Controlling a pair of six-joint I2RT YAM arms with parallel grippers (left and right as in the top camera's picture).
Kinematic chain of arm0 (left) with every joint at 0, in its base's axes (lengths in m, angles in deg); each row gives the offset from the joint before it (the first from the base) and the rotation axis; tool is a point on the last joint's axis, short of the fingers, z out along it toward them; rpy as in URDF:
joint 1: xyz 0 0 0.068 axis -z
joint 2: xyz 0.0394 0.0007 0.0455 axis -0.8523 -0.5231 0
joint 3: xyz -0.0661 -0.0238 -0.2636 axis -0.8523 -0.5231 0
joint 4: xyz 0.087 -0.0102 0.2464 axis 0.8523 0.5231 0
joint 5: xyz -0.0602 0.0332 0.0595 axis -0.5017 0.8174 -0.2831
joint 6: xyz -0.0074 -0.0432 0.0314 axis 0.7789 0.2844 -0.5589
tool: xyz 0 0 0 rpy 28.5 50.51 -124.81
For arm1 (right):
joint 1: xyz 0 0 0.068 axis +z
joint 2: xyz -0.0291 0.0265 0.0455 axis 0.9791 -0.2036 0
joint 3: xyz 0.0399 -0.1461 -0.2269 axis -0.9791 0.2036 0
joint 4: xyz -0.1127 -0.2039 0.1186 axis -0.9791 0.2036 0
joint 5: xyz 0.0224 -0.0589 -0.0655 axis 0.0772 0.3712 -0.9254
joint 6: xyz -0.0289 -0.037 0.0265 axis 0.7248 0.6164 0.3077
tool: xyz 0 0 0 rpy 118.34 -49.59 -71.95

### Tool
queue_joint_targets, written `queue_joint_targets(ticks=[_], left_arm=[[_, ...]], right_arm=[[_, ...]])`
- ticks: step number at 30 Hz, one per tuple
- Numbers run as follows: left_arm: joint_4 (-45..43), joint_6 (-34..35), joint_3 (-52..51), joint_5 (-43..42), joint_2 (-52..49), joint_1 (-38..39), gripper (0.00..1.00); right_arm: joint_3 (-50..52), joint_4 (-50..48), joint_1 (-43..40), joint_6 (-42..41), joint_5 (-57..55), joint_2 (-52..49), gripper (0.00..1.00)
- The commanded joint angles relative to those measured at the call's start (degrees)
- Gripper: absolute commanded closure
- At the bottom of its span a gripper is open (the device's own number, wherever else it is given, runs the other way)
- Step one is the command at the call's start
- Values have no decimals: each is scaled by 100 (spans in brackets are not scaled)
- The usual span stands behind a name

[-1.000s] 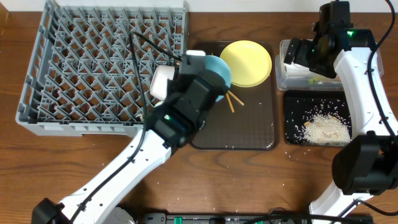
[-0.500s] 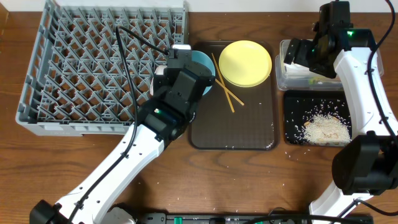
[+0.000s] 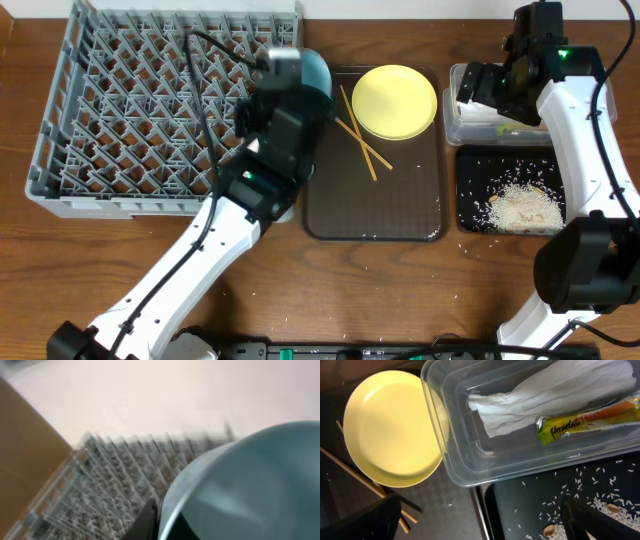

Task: Sort waste into correct bins and load items into the dishwasher
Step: 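Lift the blue bowl and carry it left to the dish rack, then lower the blue bowl into the rack and open the left gripper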

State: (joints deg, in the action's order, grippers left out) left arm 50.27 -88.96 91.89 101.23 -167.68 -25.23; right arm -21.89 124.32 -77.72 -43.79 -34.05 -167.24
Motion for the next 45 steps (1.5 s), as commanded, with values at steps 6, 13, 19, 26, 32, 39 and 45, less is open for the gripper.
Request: queue_joint_targets(ticks=[6, 13, 19, 26, 32, 39, 45], left_arm=[[-2723, -3239, 39, 1370, -1272, -852, 93], [-4555, -4605, 39, 1576, -2627, -1226, 93], [-5617, -4841, 42, 1532, -3388, -1539, 93], [-5694, -4837, 42, 1246, -3799, -1587, 93], [-5821, -4837, 42, 1147, -3869, -1580, 92], [-5910, -4835, 42, 881, -3869, -1580, 92], [-6118, -4741, 42, 584, -3869, -1580, 92]], right_arm=[[-26, -2, -9, -13, -37, 111, 1], [-26, -2, -9, -15, -37, 111, 1], [-26, -2, -9, -13, -37, 111, 1], [-26, -2, -9, -13, -37, 111, 1], [-26, -2, -15, -15, -37, 111, 1], [-26, -4, -9, -15, -37, 111, 1], [-26, -2, -11, -15, -37, 111, 1]])
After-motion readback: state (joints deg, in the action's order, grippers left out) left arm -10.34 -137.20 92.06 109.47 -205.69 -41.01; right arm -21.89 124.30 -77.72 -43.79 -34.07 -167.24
